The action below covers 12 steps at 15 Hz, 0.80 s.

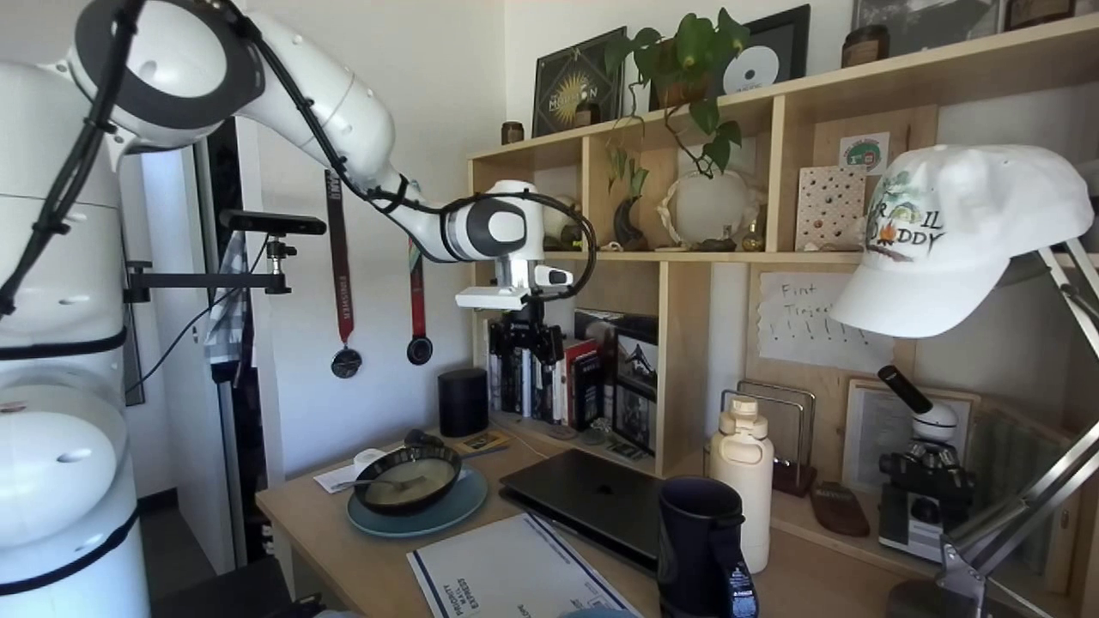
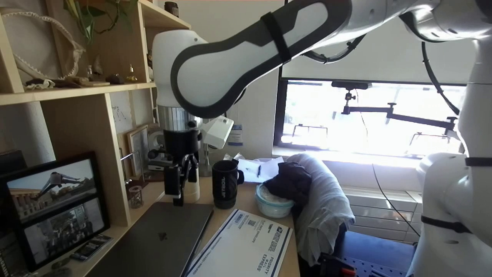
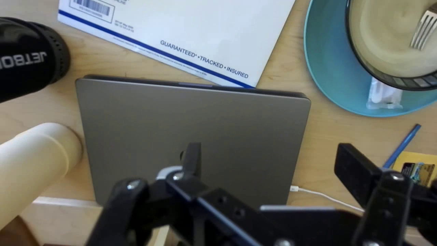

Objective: Close the laptop

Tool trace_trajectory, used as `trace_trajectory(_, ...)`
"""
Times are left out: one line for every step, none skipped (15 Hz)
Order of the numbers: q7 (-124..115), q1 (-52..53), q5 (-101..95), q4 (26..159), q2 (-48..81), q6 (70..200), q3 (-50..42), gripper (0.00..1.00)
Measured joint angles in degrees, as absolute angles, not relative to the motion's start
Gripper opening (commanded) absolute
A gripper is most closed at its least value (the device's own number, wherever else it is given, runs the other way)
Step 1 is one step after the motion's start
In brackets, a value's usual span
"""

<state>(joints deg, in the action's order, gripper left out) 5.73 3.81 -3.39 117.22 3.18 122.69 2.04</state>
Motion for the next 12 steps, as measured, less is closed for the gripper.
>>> trace_trajectory(4.9, 4.0, -4.1, 117.1, 1.6, 121.9, 2.4, 1.0)
trace_trajectory(4.1, 4.2, -4.8, 116.9, 0.3, 121.4, 2.6, 1.0)
trace_trajectory(3.2, 4.4, -5.7, 116.8, -0.8, 121.0, 2.9, 1.0)
trace_trajectory(2.3, 4.5, -6.6, 116.7, -1.8, 120.7, 3.2, 1.0)
trace_trajectory(1.5, 4.6, -7.4, 116.7, -2.6, 120.3, 3.6, 1.0)
trace_trajectory(0.8, 4.7, -8.1, 116.7, -3.2, 119.8, 4.0, 1.0)
trace_trajectory(0.6, 4.9, -8.4, 116.7, -3.6, 119.4, 4.2, 1.0)
trace_trajectory(0.6, 5.0, -8.4, 116.7, -3.8, 119.2, 4.3, 1.0)
trace_trajectory(0.6, 5.1, -8.4, 116.7, -3.9, 119.2, 4.3, 1.0)
trace_trajectory(0.6, 5.0, -8.4, 116.7, -3.9, 119.2, 4.3, 1.0)
trace_trajectory(0.6, 5.0, -8.4, 116.7, -3.9, 119.2, 4.3, 1.0)
trace_trajectory(0.6, 5.0, -8.4, 116.7, -3.9, 119.2, 4.3, 1.0)
